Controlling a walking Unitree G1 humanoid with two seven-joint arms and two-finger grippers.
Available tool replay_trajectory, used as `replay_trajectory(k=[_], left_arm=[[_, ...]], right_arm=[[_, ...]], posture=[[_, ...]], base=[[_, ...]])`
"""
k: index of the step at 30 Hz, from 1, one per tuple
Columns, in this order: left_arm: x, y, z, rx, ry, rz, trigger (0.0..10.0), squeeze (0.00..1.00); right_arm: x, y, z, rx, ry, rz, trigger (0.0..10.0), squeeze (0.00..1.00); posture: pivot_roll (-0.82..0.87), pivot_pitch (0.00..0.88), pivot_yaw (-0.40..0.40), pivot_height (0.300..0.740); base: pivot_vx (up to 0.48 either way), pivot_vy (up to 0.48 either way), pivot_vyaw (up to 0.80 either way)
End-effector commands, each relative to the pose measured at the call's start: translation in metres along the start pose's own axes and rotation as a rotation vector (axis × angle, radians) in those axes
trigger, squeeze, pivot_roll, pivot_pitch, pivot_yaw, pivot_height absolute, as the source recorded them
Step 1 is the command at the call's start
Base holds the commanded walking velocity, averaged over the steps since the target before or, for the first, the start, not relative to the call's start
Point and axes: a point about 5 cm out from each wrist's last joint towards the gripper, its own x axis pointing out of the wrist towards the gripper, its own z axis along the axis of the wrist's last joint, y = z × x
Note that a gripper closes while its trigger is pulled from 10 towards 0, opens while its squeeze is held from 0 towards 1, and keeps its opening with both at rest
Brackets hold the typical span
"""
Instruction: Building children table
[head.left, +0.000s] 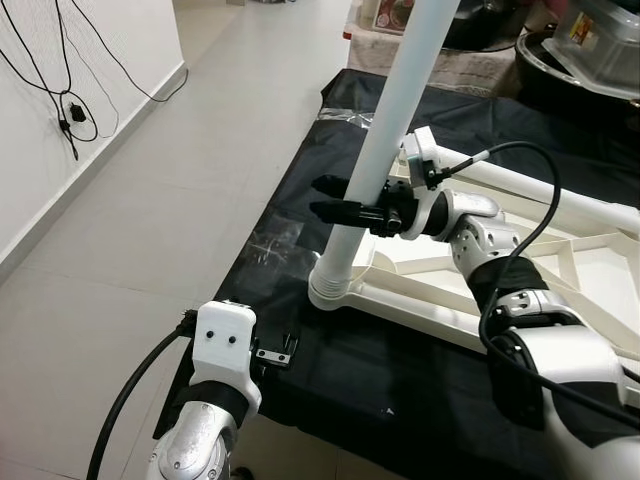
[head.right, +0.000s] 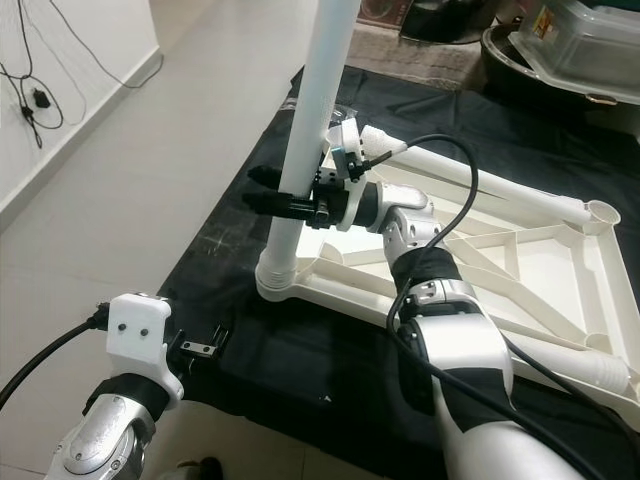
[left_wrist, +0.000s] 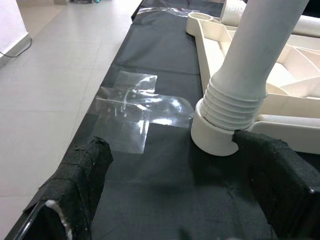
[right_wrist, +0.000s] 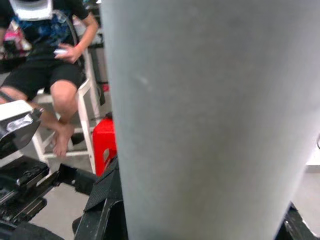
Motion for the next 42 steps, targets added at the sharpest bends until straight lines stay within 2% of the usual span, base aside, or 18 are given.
replay_trajectory(k=[1,15,16,22,30,36,37,39,40,41,42], left_arm=[[-0.002,-0.002,-0.002,-0.005,0.018,-0.009,10.0,0.0],[-0.002,-0.002,-0.001,-0.005,0.015,-0.002,10.0,0.0],[-0.001,-0.003,-0.001,-0.006,0.014,0.0,10.0,0.0],[-0.001,-0.002,-0.001,-0.006,0.011,0.003,10.0,0.0],[0.002,-0.001,-0.001,-0.001,0.006,0.001,10.0,0.0],[0.003,0.0,-0.001,0.002,0.005,-0.001,10.0,0.0],[0.004,0.0,-0.001,0.004,0.003,-0.003,10.0,0.0],[0.004,0.0,-0.001,0.004,0.003,-0.003,10.0,0.0],[0.005,0.001,-0.001,0.005,0.002,-0.003,10.0,0.0],[0.005,0.001,-0.001,0.005,0.002,-0.003,10.0,0.0],[0.007,0.002,-0.002,0.007,0.0,-0.005,10.0,0.0]], right_arm=[[0.003,0.011,-0.034,0.089,0.13,0.046,10.0,0.0],[0.017,0.015,-0.046,0.094,0.191,0.07,10.0,0.0],[0.021,0.014,-0.048,0.109,0.191,0.027,10.0,0.0],[0.025,0.013,-0.054,0.142,0.187,-0.034,10.0,0.0],[0.022,0.017,-0.057,0.127,0.158,-0.099,10.0,0.0],[0.021,0.015,-0.053,0.086,0.131,-0.228,10.0,0.0],[0.021,0.014,-0.053,0.09,0.12,-0.304,10.0,0.0],[0.021,0.014,-0.053,0.09,0.12,-0.304,10.0,0.0],[0.02,0.012,-0.053,0.095,0.122,-0.401,10.0,0.0],[0.02,0.012,-0.053,0.095,0.122,-0.401,10.0,0.0],[0.02,0.012,-0.053,0.084,0.127,-0.493,10.0,0.0]], posture=[[0.14,0.224,-0.113,0.74],[0.13,0.226,-0.118,0.74],[0.13,0.225,-0.121,0.74],[0.13,0.223,-0.121,0.74],[0.13,0.21,-0.116,0.74],[0.13,0.2,-0.109,0.74],[0.12,0.194,-0.105,0.74],[0.12,0.194,-0.105,0.74],[0.12,0.192,-0.103,0.74],[0.12,0.192,-0.103,0.74],[0.11,0.188,-0.1,0.74]], base=[[0.0,0.0,0.0],[0.0,0.0,0.0],[0.0,0.0,0.0],[0.0,0.0,0.0],[0.0,0.0,0.0],[0.0,0.0,0.0],[0.0,0.0,0.0],[0.0,0.0,0.0],[0.0,0.0,0.0],[0.0,0.0,0.0],[0.0,0.0,0.0]])
